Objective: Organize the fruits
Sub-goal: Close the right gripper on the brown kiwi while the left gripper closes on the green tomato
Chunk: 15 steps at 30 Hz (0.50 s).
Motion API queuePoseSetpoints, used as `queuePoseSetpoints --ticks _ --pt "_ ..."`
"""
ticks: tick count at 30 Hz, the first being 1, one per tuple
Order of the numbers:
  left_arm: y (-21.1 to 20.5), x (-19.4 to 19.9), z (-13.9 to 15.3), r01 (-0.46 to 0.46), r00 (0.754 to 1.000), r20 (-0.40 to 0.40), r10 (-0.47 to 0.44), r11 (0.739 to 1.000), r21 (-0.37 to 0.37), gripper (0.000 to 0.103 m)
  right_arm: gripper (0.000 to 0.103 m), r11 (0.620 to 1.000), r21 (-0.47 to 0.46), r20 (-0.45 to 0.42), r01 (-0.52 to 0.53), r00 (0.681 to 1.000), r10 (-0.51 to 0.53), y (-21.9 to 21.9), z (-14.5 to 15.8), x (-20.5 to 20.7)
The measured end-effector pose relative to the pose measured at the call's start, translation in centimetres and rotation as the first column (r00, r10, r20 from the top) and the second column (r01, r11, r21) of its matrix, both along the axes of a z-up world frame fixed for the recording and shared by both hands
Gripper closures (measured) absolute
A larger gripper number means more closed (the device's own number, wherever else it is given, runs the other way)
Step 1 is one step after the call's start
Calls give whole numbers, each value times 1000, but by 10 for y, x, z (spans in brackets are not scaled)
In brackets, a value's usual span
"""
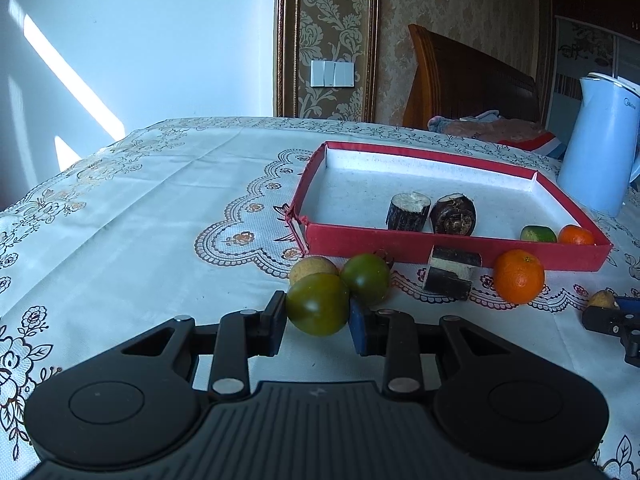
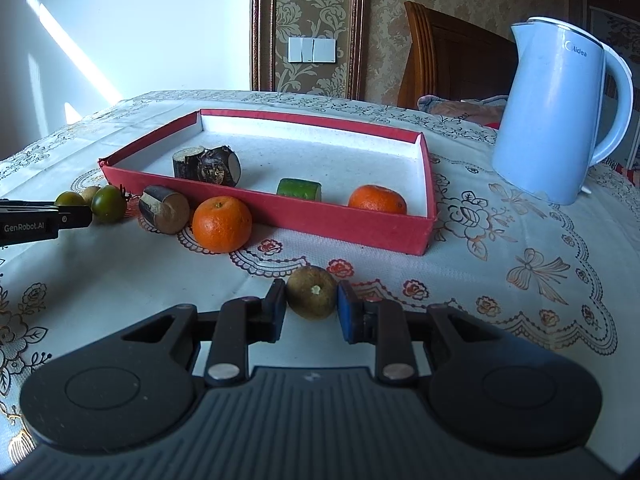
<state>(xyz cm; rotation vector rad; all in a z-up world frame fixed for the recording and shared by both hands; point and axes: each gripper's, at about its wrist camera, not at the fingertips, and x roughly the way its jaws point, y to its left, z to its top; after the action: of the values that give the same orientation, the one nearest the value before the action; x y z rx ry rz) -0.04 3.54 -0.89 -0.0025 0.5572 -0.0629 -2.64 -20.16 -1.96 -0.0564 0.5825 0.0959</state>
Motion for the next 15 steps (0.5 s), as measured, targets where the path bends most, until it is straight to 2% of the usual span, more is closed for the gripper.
queuePoseSetpoints --ticks 15 --pt "0 -4 2 -6 1000 25 5 1000 2 71 78 1000 9 12 2 1000 -2 -1 0 -2"
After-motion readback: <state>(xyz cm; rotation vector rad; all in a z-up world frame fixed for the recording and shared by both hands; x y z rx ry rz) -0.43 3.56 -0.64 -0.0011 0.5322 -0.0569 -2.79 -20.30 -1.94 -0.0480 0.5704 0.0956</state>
